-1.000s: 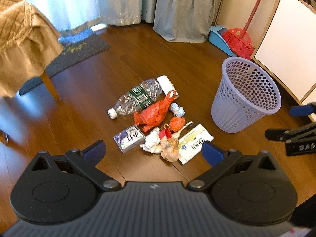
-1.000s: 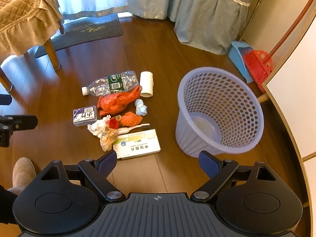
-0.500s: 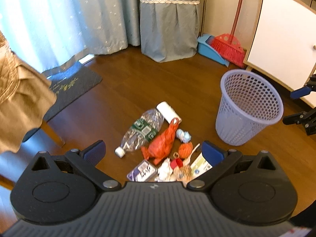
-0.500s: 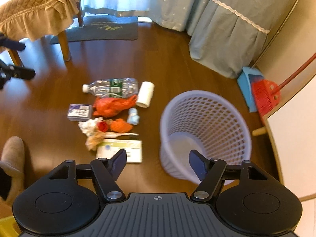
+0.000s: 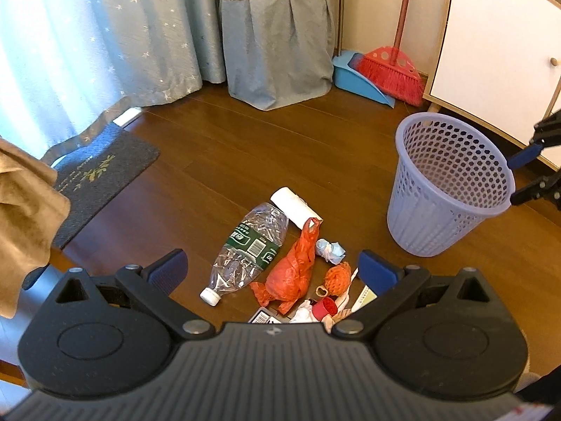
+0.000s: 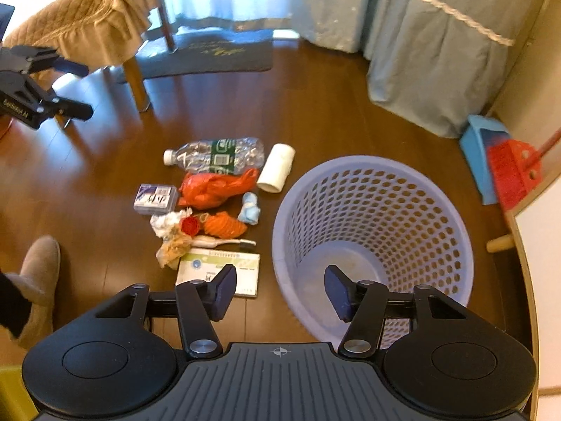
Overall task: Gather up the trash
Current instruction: 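Lower the right tool onto the lavender wastebasket rim and close it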
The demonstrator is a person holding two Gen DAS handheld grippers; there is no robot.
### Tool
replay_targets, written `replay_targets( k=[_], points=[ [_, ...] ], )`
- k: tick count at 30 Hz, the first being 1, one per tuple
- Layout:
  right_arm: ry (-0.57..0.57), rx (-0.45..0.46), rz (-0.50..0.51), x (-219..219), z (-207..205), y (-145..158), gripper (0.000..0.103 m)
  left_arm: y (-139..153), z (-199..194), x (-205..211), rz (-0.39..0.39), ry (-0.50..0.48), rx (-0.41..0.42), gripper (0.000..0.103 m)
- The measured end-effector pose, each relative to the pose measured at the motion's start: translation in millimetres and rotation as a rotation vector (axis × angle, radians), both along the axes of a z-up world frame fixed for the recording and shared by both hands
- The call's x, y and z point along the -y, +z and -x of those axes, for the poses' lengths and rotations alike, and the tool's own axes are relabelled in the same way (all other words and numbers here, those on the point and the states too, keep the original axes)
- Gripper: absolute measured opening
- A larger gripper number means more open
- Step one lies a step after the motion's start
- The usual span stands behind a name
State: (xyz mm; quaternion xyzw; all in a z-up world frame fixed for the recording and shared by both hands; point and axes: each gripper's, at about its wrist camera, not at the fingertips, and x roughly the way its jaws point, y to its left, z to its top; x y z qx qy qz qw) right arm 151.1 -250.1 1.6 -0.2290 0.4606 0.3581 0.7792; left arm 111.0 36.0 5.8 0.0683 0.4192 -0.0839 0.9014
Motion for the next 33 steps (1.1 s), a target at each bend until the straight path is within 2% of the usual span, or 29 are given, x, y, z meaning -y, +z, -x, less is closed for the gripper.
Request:
replay_targets(
  k=[5,13,17,19,21,24,28,31,33],
  points=[
    [0.009,0.012,0.017,13.7,-23.9,17.5,0.052,-1.0,-4.1,-1.3,0.011,0.006,0.01,0.101],
    [0.023,0.085,0.065,30.6,-51.3,91.3,0.052,2.6,-9.6,-5.5,0.028,0.039,0.018,0.101],
    [0.056,0.134,0.108,35.7,-48.8,126.0,0.052,7.2,-13.2,-3.1,0.041,0.047,0.027,0.101],
    [0.073,0.154,0.118,38.5,-41.6,132.9,0.052,9.2,-11.9,0.2,0.046,0.039,0.034,0.101],
    [0.078,0.168,0.104,40.3,-32.3,127.1,0.052,9.6,-11.6,4.3,0.043,0.026,0.041,0.101],
    [0.085,0.177,0.064,41.0,-11.9,96.8,0.052,7.3,-9.7,9.5,0.03,-0.006,0.047,0.101],
    [0.094,0.171,0.031,35.4,13.2,27.2,0.052,-1.1,-9.3,10.2,0.022,-0.038,0.036,0.101],
    [0.105,0.173,0.022,27.7,20.2,-21.0,0.041,-11.0,-10.8,7.8,0.0,-0.064,0.029,0.101],
    [0.113,0.188,0.023,23.5,19.4,-44.5,0.04,-18.7,-11.6,6.7,-0.021,-0.087,0.028,0.101]
  ],
)
